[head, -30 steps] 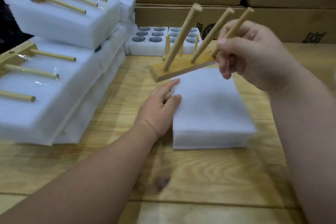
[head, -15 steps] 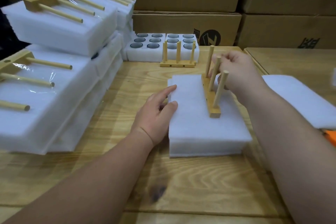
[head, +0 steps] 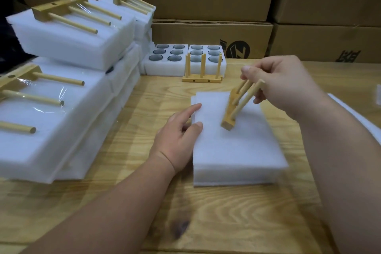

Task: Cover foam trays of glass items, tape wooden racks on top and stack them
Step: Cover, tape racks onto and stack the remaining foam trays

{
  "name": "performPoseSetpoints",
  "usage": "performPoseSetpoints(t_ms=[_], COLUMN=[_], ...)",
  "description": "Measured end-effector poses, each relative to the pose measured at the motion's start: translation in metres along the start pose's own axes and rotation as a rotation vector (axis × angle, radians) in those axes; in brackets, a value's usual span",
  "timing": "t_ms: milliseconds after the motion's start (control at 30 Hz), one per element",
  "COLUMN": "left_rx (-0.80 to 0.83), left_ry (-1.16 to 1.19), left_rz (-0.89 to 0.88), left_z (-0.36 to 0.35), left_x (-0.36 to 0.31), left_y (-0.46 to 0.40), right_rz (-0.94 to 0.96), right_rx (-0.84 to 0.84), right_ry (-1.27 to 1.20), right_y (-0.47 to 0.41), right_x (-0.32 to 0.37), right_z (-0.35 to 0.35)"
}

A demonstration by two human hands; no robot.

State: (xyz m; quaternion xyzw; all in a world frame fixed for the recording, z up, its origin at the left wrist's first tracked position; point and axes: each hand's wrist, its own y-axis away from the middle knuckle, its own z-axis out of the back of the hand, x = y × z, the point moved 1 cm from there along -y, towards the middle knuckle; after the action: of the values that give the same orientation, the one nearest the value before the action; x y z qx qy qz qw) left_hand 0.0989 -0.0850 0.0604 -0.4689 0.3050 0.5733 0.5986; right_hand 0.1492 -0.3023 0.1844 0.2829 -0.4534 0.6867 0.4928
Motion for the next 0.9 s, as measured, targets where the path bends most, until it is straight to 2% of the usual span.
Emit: performPoseSetpoints(t_ms=[433,500,600,667,800,867,900], left_rx=[0.003,0.003,-0.001,0.002,0.000,0.008,0.019], left_ry=[0.008,0.000,-0.004,0.000,-0.008,-0.001,0.000], left_rz=[0.006,0.007,0.009,0.013,0.021,0.030,0.038], left_z=[-0.001,0.000,0.000,0.000,0.000,0.001,0.001], left_x=[0.000,0.000,-0.001,-0.001,-0.003,-0.003,-0.003], left_y=[-0.001,0.000,0.000,0.000,0.001,0.001,0.000], right_rz=[-0.029,-0.046,-0.168,-0.238,-0.249,-0.237,-0.235], right_rx=[0.066,0.134,0.302,0.346,0.386,0.313,0.216], right_ry=[-0.131,-0.028,0.208,0.247,0.298,0.258,0.220], right_y=[-0.003,-0.004,-0.002,-0.003,-0.005,-0.006,-0.007], right_x=[-0.008,-0.012,-0.024,-0.032,-0.038,-0.041,-0.044], right_z=[0.017,0.013,0.005,0.004,0.007,0.005,0.003])
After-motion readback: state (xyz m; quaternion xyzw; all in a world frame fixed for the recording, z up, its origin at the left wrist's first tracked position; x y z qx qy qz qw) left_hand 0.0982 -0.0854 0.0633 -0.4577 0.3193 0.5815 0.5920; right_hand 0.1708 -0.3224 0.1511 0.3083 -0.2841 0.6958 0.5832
